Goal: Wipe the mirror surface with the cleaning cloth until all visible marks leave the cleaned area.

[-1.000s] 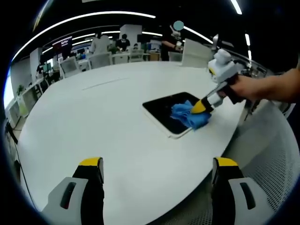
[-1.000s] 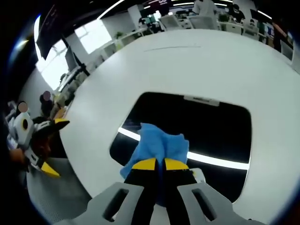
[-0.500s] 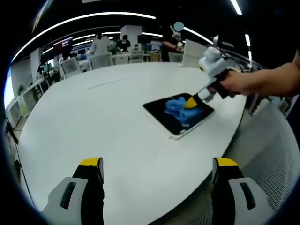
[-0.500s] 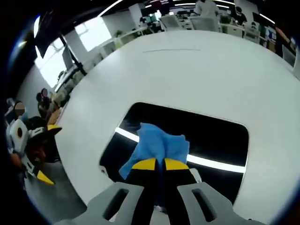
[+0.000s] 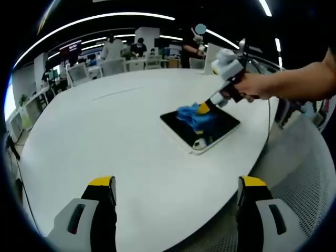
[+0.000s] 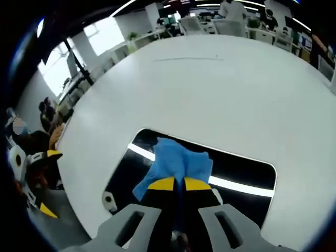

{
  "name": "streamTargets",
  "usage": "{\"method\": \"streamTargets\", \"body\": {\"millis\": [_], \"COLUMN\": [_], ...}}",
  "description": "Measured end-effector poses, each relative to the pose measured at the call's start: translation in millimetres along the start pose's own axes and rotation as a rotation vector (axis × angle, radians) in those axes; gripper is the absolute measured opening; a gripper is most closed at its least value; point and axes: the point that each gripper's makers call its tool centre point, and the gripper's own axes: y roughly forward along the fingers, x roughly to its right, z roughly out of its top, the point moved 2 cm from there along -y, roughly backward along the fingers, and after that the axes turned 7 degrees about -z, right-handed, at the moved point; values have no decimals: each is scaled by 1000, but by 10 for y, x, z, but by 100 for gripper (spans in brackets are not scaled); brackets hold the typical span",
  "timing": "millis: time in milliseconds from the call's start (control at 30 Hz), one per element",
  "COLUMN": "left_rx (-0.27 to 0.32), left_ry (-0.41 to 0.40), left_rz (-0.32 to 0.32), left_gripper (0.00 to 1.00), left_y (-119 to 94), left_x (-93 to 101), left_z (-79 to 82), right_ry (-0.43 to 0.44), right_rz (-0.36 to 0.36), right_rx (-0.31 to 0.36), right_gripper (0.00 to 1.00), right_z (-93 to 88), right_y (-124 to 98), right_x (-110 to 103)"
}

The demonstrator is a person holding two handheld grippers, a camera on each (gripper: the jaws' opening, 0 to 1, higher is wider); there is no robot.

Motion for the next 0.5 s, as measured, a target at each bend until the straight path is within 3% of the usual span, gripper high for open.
{"method": "streamTargets", "body": {"millis": [500], "left_rx": [16], "left_ry": [-9], "left_rz": [13], "left_gripper": [97], "left_y": [-14], "left_x": [-25], "left_z": [28], "right_ry": [-9], "right_rz": [-23], "right_rx": [15], "right_gripper": [0], "right_z": [216], "right_y": [126], "right_x": [79]}}
